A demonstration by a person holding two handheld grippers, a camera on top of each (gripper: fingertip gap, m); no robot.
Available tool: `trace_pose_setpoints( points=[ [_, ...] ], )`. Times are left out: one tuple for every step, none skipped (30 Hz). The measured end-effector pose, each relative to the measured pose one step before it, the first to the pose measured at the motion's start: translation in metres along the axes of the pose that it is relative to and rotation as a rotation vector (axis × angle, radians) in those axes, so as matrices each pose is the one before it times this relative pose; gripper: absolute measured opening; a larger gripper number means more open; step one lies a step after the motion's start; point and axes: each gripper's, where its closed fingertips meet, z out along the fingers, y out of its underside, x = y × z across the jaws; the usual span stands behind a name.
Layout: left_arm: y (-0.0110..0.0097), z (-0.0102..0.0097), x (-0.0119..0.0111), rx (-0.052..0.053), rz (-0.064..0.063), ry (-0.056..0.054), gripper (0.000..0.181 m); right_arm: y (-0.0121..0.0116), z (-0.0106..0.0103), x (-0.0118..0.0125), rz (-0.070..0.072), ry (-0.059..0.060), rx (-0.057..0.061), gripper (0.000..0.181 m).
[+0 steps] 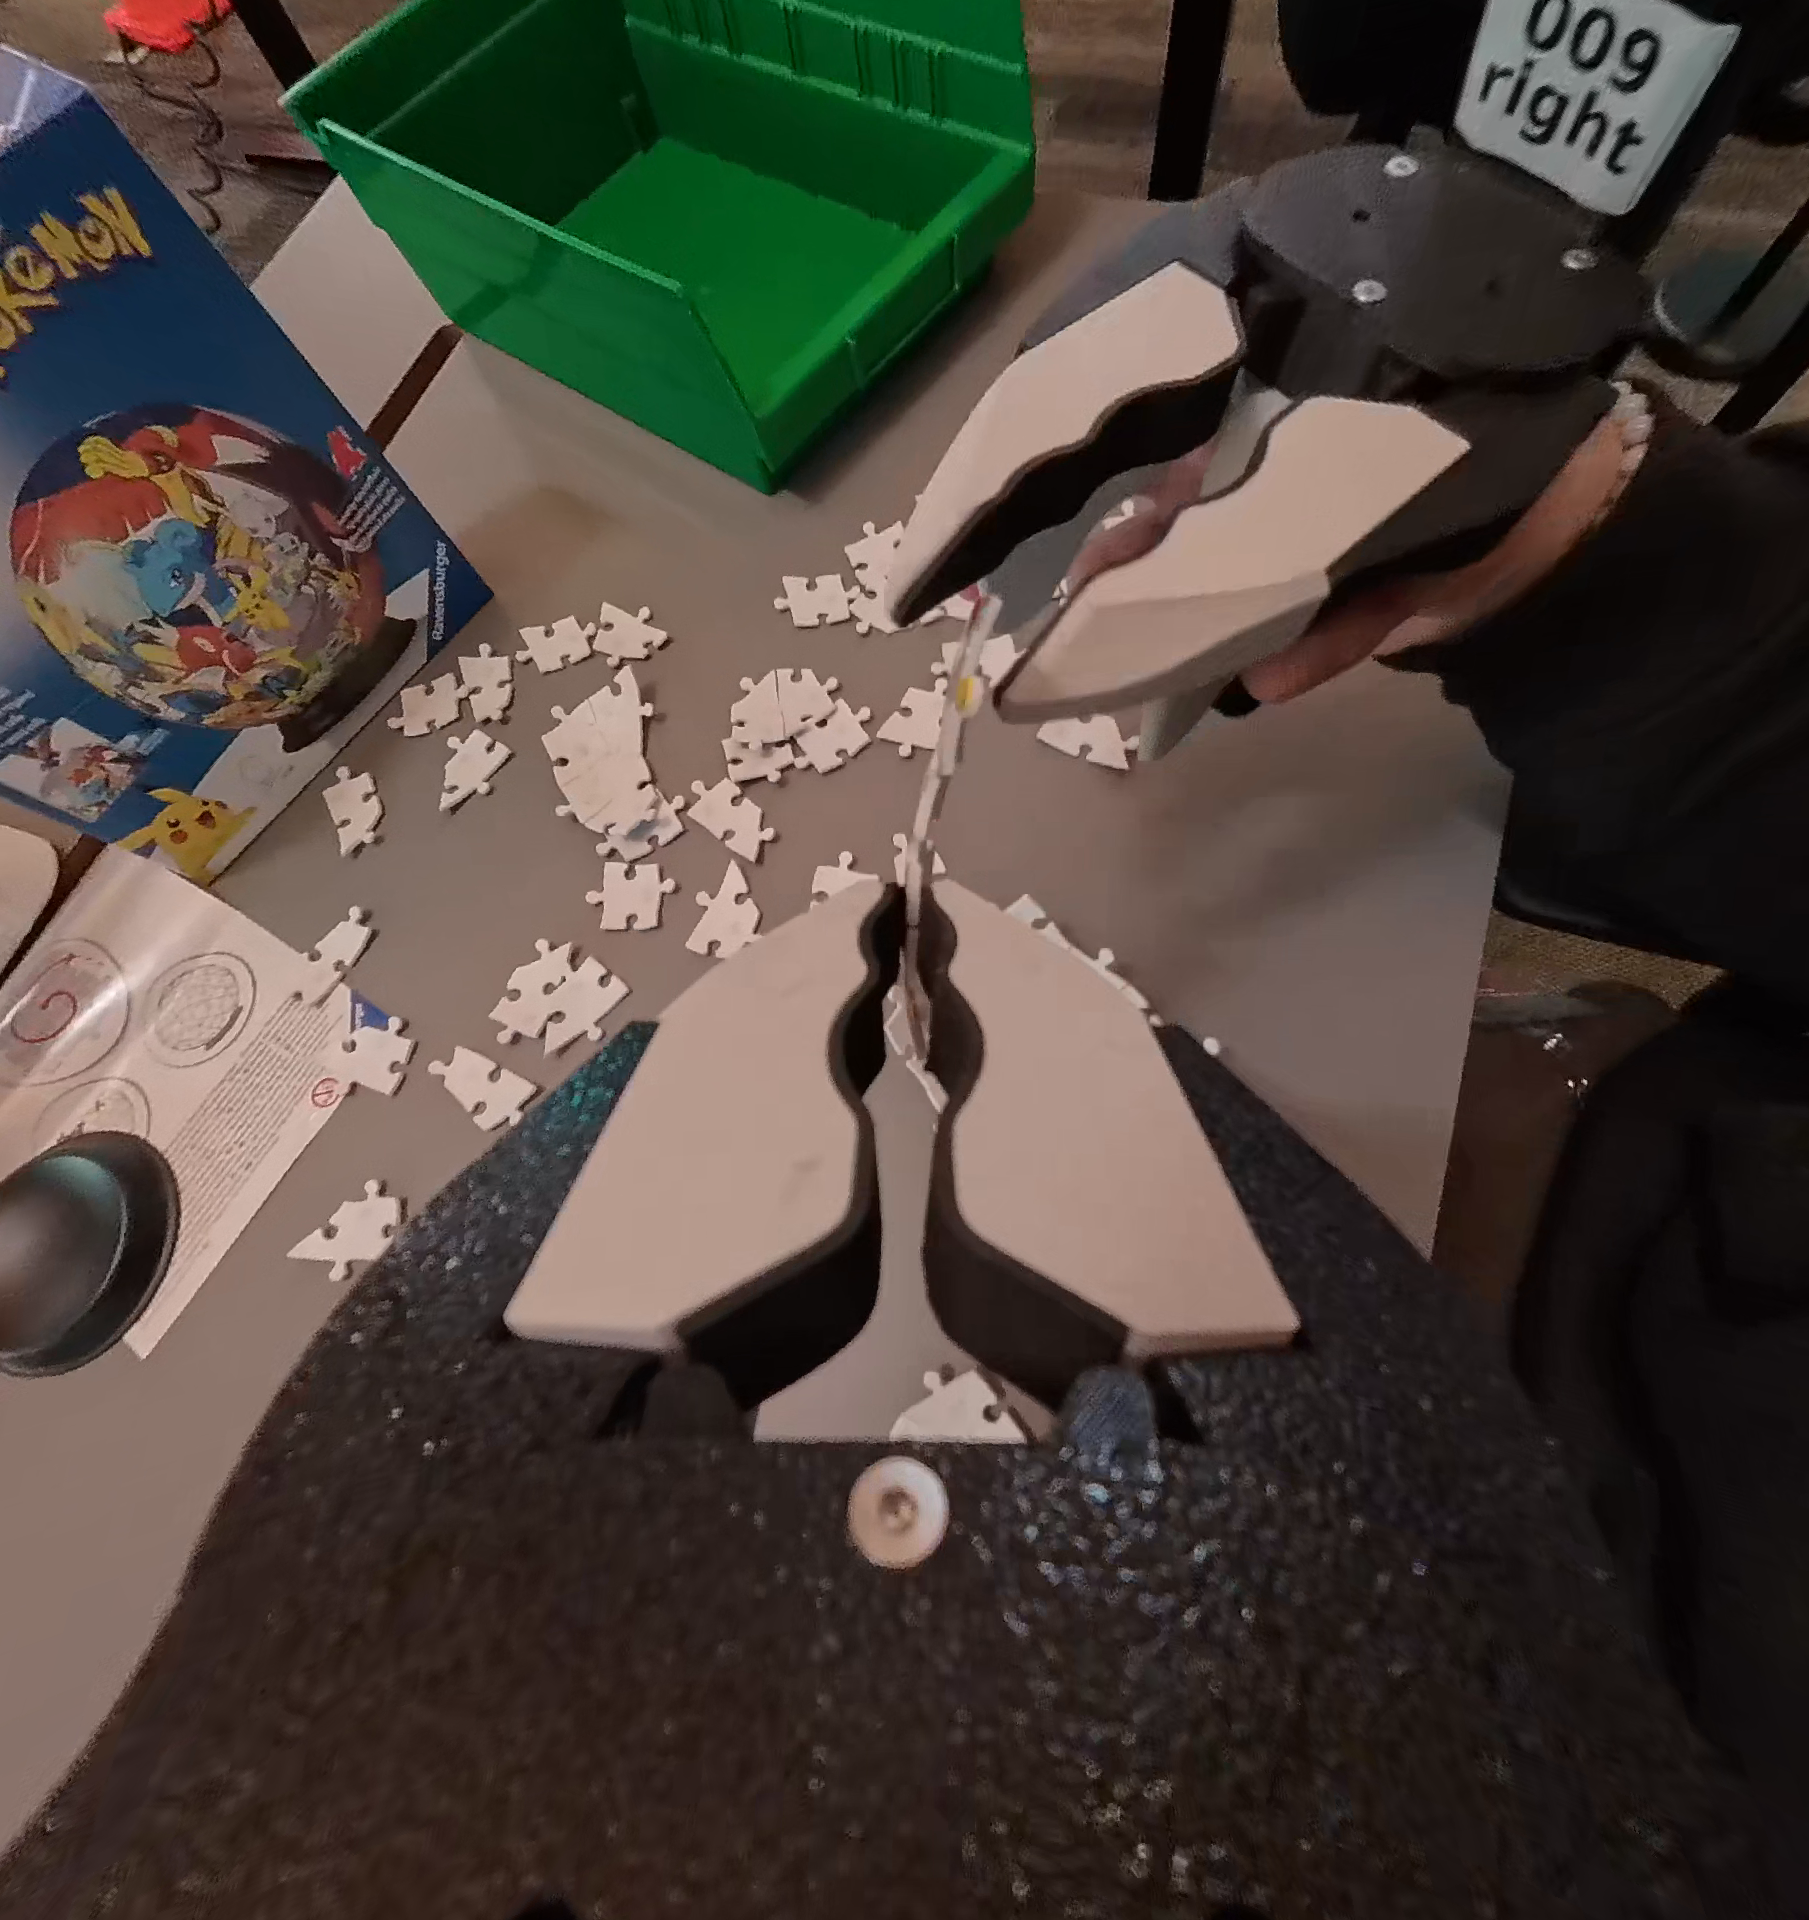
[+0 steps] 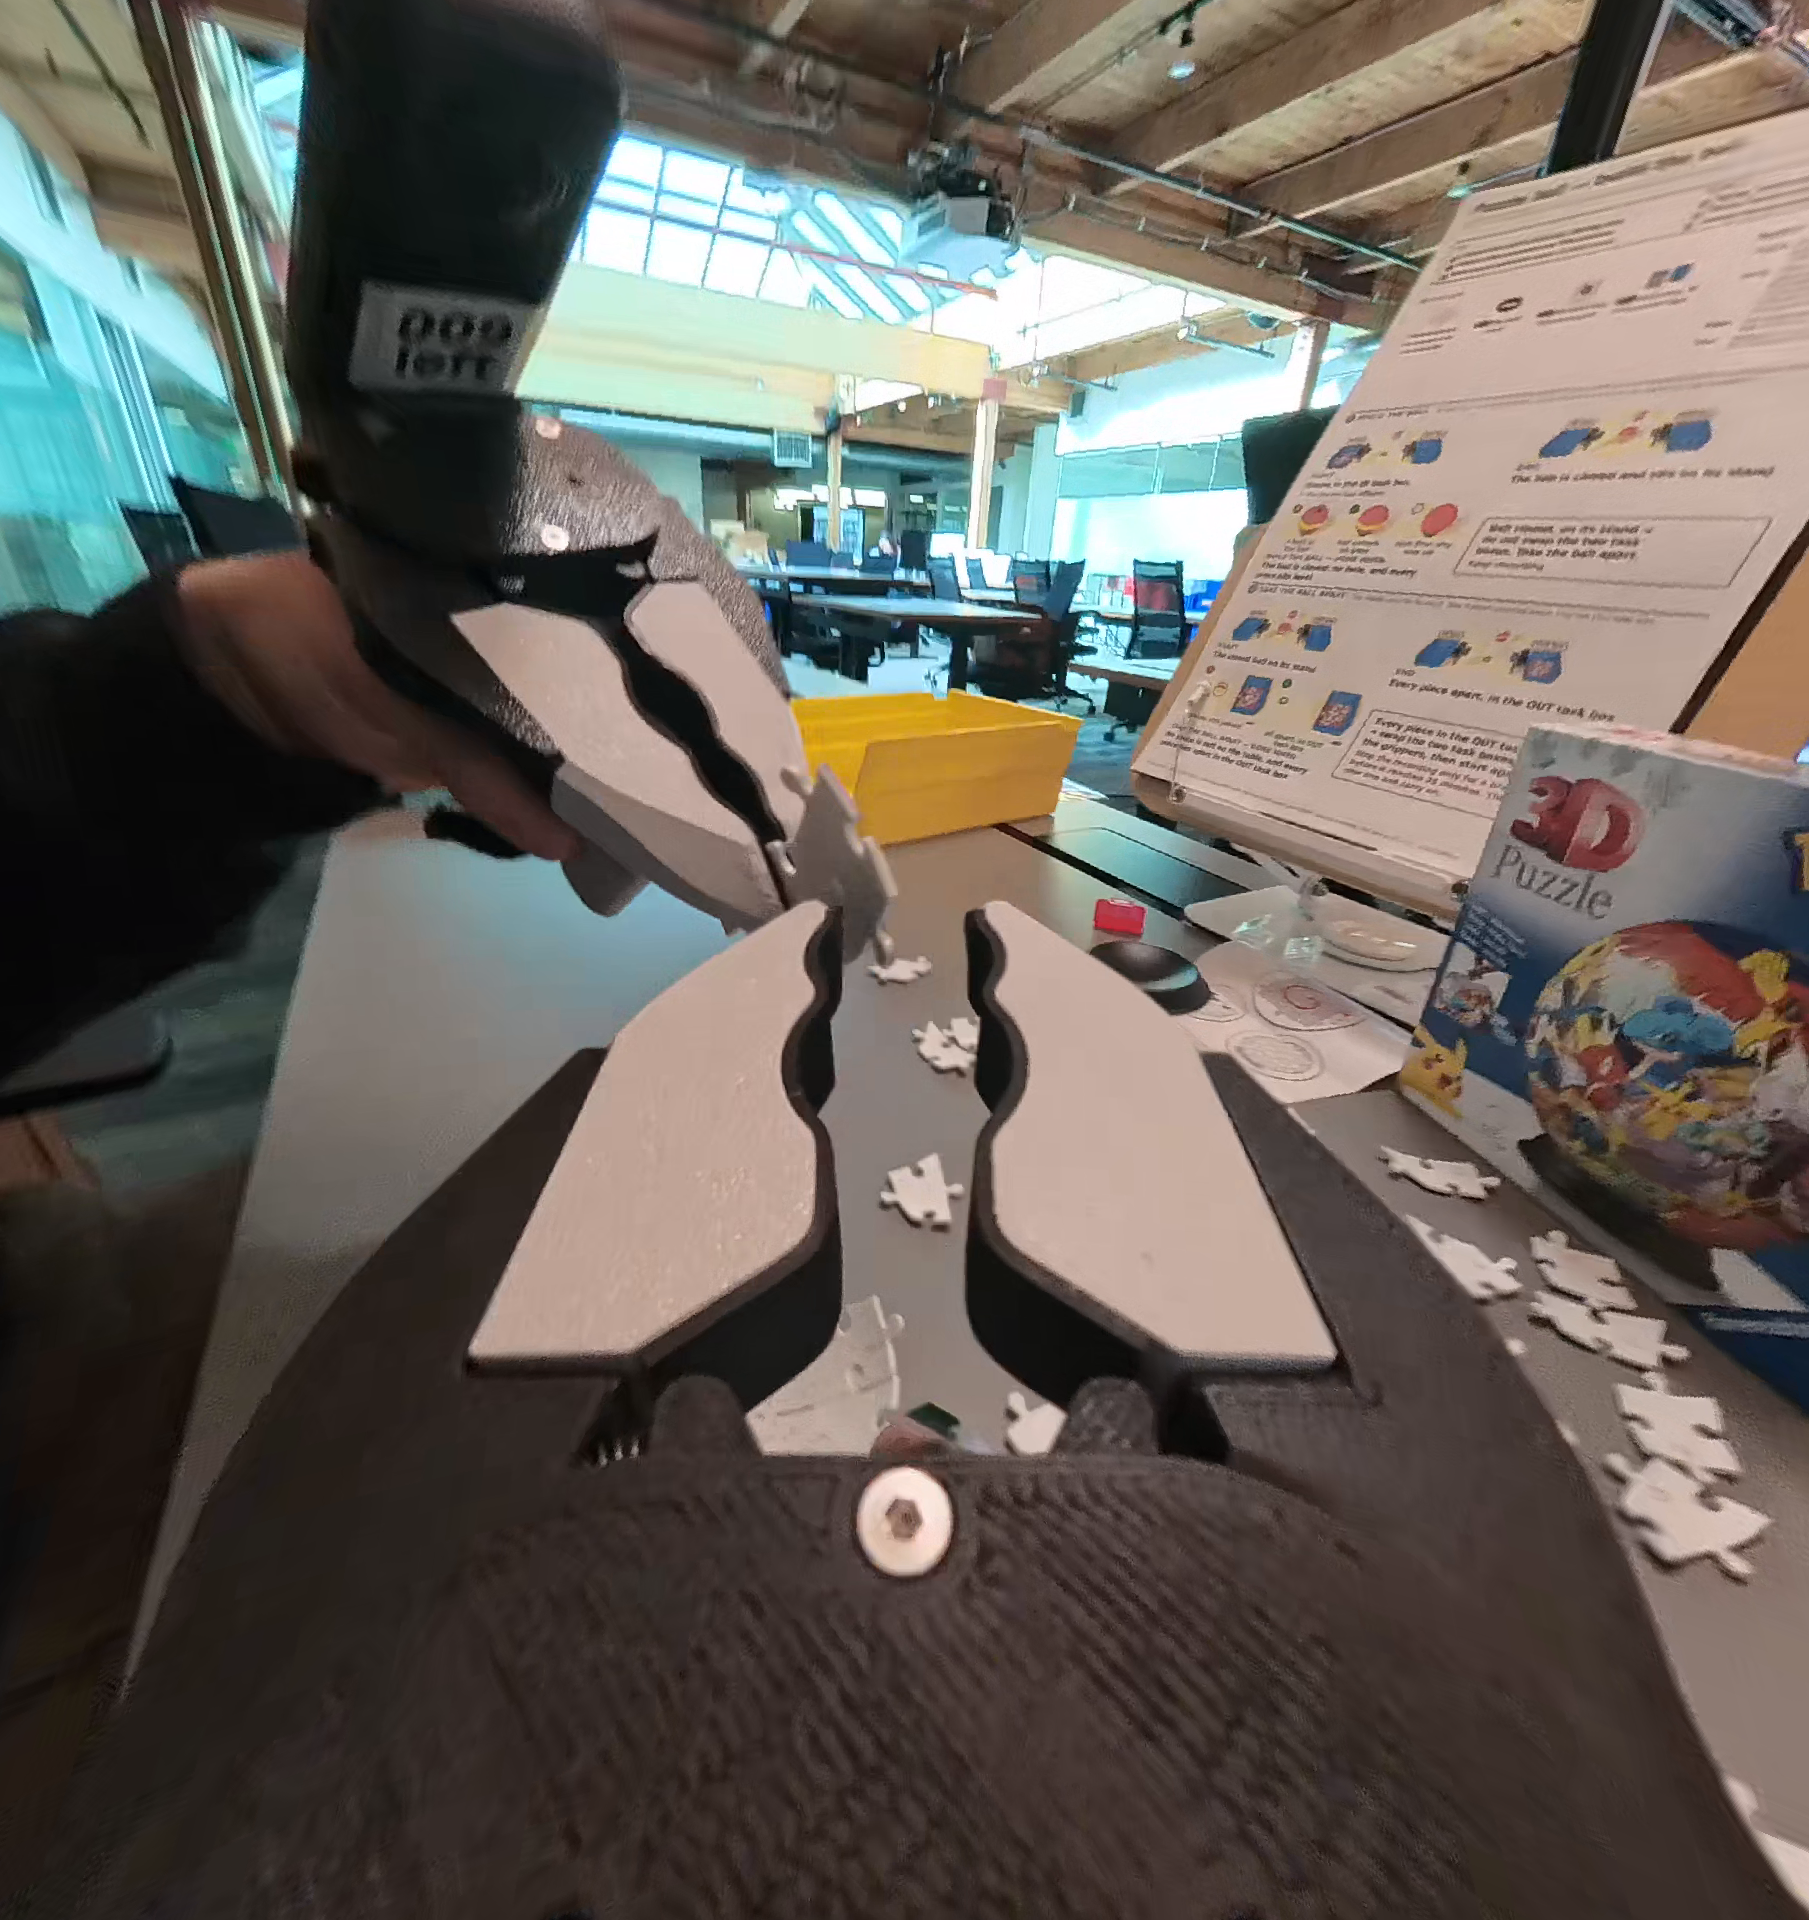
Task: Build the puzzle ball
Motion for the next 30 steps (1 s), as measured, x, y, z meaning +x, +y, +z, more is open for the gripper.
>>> trace_pose_setpoints(
  points=[
    [0.0015, 0.00097, 0.00119, -0.0103, -0.0019, 0.0001, 0.002, 0.00188, 0.00087, -0.00276, -0.0337, -0.007, -0.0161, 0.025],
    [0.00167, 0.00099, 0.00108, -0.0086, -0.0023, 0.0025, 0.002, 0.00089, 0.00079, -0.00271, -0.0229, -0.0086, -0.0087, 0.027],
    [0.0014, 0.00064, 0.00093, -0.0042, -0.0026, 0.0022, 0.002, -0.00009, 0.00061, -0.00125, -0.0135, -0.0014, -0.0021, 0.028],
    [0.00104, 0.00025, 0.00112, -0.0015, -0.006, 0.0037, 0.002, -0.00038, 0.00029, -0.00036, -0.0069, 0.0024, 0.0004, 0.027],
    [0.00095, -0.00006, 0.00136, -0.0018, -0.0088, 0.0057, 0.002, -0.00036, 0.0001, -0.00031, -0.0034, -0.0002, 0.0015, 0.026],
    [0.00064, -0.00032, 0.00118, 0.0001, -0.0064, 0.0052, 0.002, -0.00006, -0.00003, -0.00102, -0.0022, -0.0068, 0.0016, 0.026],
    [0.00047, -0.00039, 0.00058, 0.0014, -0.0032, 0.002, 0.002, 0.00027, -0.00016, -0.00106, -0.0019, -0.0077, -0.0008, 0.024],
    [0.00067, -0.00058, -0.00007, -0.0008, -0.0027, -0.002, 0.002, 0.00074, -0.00004, -0.00054, -0.0023, -0.0035, -0.0034, 0.022],
    [0.00122, -0.00051, -0.00056, -0.0051, -0.003, -0.0028, 0.002, 0.00065, 0.00001, -0.00046, -0.0035, -0.0035, -0.0028, 0.022],
    [0.00123, -0.00043, -0.00054, -0.0061, -0.0026, -0.0014, 0.002, 0.00014, -0.00013, -0.00142, -0.0046, -0.0086, 0.0005, 0.021],
    [0.00093, -0.0005, -0.00038, -0.0047, -0.0024, -0.0007, 0.002, -0.00014, -0.0003, -0.00189, -0.0042, -0.0121, 0.0009, 0.02],
    [0.00065, -0.0006, -0.00005, -0.0037, -0.0015, 0.0001, 0.002, -0.00028, -0.00026, -0.00164, -0.0038, -0.0109, 0.0006, 0.02],
    [0.00018, -0.00065, 0.00036, -0.0025, 0.001, 0.0011, 0.002, -0.0005, -0.00046, -0.00161, -0.0032, -0.0096, 0.0012, 0.02],
    [-0.00013, -0.00075, 0.00091, -0.0017, 0.0045, 0.0023, 0.002, -0.00087, -0.00054, -0.00122, -0.003, -0.008, 0.0018, 0.02],
    [-0.0003, -0.00074, 0.00091, -0.0019, 0.0072, 0.0007, 0.002, -0.00093, -0.00064, -0.00112, -0.0027, -0.0066, 0.0036, 0.02],
    [-0.00042, -0.00055, 0.00056, -0.0031, 0.0086, -0.0024, 0.002, -0.0009, -0.00044, -0.00061, 0.0004, -0.0045, 0.004, 0.021],
    [-0.00031, -0.00019, 0.00051, -0.0035, 0.0089, -0.002, 0.002, -0.00041, -0.00027, -0.00023, 0.0037, -0.0035, 0.0027, 0.022],
    [-0.00047, 0.0001, 0.00073, -0.0024, 0.007, 0.0014, 0.002, 0.00018, 0.00006, 0.0001, 0.0039, -0.0008, 0.0001, 0.023],
    [-0.0005, 0.00059, 0.00068, -0.0014, 0.0031, 0.0029, 0.002, 0.00094, 0.00031, 0.00001, 0.0001, -0.001, -0.0035, 0.023],
    [-0.00057, 0.00069, 0.00028, -0.001, 0.0004, 0.0015, 0.002, 0.00106, 0.00046, -0.00073, -0.0036, -0.0049, -0.0049, 0.022],
    [-0.00038, 0.00077, -0.00002, -0.0005, 0.0002, 0.0002, 0.002, 0.00085, 0.00037, -0.00152, -0.0048, -0.0089, -0.0046, 0.021],
    [-0.00023, 0.0007, -0.00022, 0.0004, -0.0004, -0.0009, 0.002, 0.00075, 0.00032, -0.00101, -0.0044, -0.0058, -0.0046, 0.021],
    [0.00001, 0.00063, -0.00064, 0.0003, -0.0034, -0.0035, 0.002, 0.00049, 0.00024, 0.00009, -0.0047, 0.0026, -0.0043, 0.022],
    [0.00023, 0.00043, -0.00099, 0.0001, -0.0059, -0.0067, 0.002, 0.00031, -0.00025, 0.00084, -0.0044, 0.0063, -0.0036, 0.023],
    [0.00061, 0.00028, -0.0014, 0.0004, -0.0064, -0.0097, 0.002, 0.00006, -0.00042, 0.00086, -0.0015, 0.0047, -0.002, 0.026],
    [0.00079, 0.00009, -0.0017, 0.0027, -0.0074, -0.0113, 0.002, -0.00002, -0.00076, 0.00106, 0.0013, 0.0044, -0.0001, 0.028],
    [0.00057, -0.00006, -0.00155, 0.0084, -0.0111, -0.0102, 0.002, 0.00018, -0.00099, 0.00117, 0.0023, 0.0022, 0.0004, 0.03],
    [0.00028, -0.00007, -0.00176, 0.0155, -0.0171, -0.0101, 0.002, 0.00083, -0.00118, 0.00118, 0.0049, -0.0008, -0.0022, 0.033],
    [0.00058, 0.0, -0.0027, 0.0198, -0.0223, -0.0145, 0.002, 0.00277, -0.00133, 0.00289, 0.0123, 0.0083, -0.0123, 0.035],
    [0.00172, 0.00023, -0.00419, 0.0175, -0.0255, -0.0214, 0.002, 0.00506, -0.00129, 0.00512, 0.015, 0.0223, -0.025, 0.035]
  ],
)
